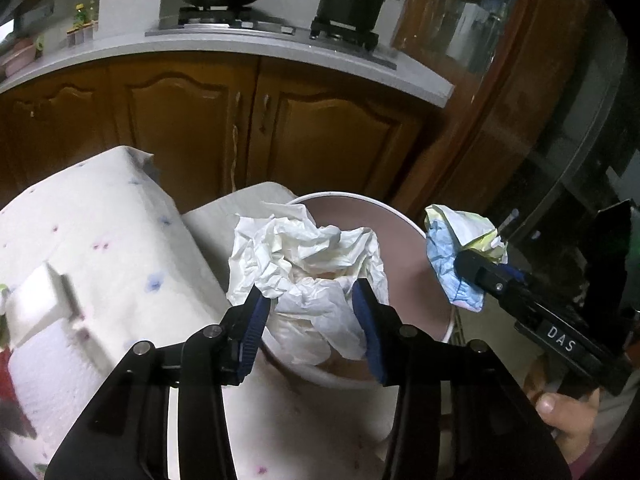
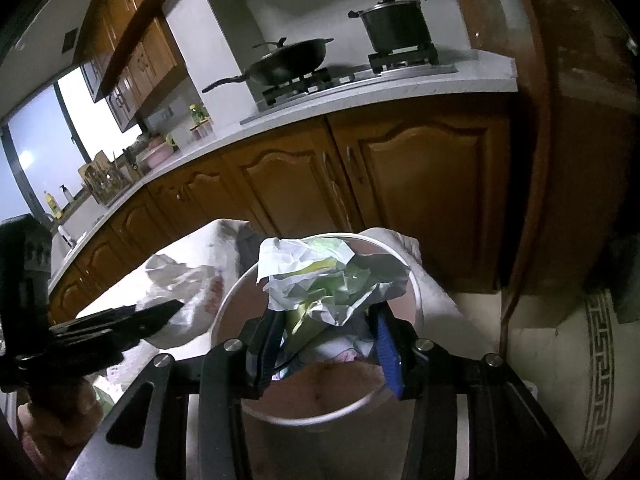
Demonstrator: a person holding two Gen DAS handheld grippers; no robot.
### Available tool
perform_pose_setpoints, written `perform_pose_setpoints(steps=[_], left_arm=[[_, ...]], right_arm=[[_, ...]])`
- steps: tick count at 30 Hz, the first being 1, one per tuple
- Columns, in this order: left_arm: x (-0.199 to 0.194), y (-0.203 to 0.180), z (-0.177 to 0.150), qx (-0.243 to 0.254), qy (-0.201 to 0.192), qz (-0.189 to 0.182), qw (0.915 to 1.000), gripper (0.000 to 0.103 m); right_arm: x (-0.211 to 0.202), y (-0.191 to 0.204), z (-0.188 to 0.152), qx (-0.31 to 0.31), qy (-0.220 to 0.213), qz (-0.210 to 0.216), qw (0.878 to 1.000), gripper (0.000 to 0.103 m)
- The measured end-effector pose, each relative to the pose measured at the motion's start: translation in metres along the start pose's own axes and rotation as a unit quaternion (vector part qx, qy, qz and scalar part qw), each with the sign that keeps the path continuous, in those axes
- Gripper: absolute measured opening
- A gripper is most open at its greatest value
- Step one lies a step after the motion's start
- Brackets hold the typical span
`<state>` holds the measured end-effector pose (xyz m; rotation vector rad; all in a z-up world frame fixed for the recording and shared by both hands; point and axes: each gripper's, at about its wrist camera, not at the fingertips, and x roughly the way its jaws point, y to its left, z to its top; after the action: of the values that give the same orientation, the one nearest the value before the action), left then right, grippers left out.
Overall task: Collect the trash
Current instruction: 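Carry tissue and foil wrapper to the bin and open both tools over it, then grasp the red snack bag with the left tool while the right tool grasps the white foam net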
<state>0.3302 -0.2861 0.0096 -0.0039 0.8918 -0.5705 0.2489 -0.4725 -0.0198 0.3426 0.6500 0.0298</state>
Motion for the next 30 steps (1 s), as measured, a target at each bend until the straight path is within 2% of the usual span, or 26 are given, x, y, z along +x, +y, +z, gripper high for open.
perform_pose_setpoints(steps=[2, 3, 5, 7, 9, 16, 19, 24, 27, 30], left_arm=[[0.004, 0.0, 0.0, 0.001, 0.004, 0.001, 1.0, 0.046], [0.005, -0.002, 0.0, 0.001, 0.006, 0.002, 1.0, 0.053], [0.007, -0.002, 0.001, 0.0, 0.007, 0.008, 0.9999, 0.061], [0.006, -0.002, 0.0, 0.0, 0.005, 0.011, 0.9999, 0.063], [0.005, -0.001, -0.001, -0.003, 0.003, 0.013, 0.9999, 0.067], [-0.006, 0.006, -0.007, -0.015, -0.004, 0.015, 0.9998, 0.067], [-0.015, 0.013, -0.011, -0.022, -0.009, 0.019, 0.9995, 0.068], [-0.036, 0.03, -0.025, -0.045, -0.017, 0.021, 0.9986, 0.068], [-0.054, 0.042, -0.035, -0.057, -0.029, 0.033, 0.9974, 0.068], [-0.074, 0.053, -0.046, -0.069, -0.043, 0.043, 0.9957, 0.071]], right_arm=[[0.003, -0.002, 0.0, 0.002, 0.002, -0.001, 1.0, 0.047], [0.004, -0.004, 0.001, 0.004, 0.003, 0.0, 1.0, 0.047], [0.007, -0.008, 0.001, 0.014, 0.01, -0.001, 1.0, 0.053], [0.009, -0.012, 0.002, 0.026, 0.015, 0.005, 1.0, 0.061], [0.008, -0.016, 0.001, 0.033, 0.015, 0.004, 0.999, 0.063], [0.001, -0.017, -0.001, 0.045, 0.008, 0.007, 0.999, 0.063], [-0.004, -0.013, -0.002, 0.043, 0.005, 0.01, 0.999, 0.068], [-0.011, -0.002, -0.004, 0.04, 0.001, 0.02, 0.999, 0.07], [-0.015, 0.009, -0.007, 0.037, -0.001, 0.027, 0.999, 0.075], [-0.02, 0.022, -0.011, 0.033, -0.007, 0.035, 0.999, 0.085]])
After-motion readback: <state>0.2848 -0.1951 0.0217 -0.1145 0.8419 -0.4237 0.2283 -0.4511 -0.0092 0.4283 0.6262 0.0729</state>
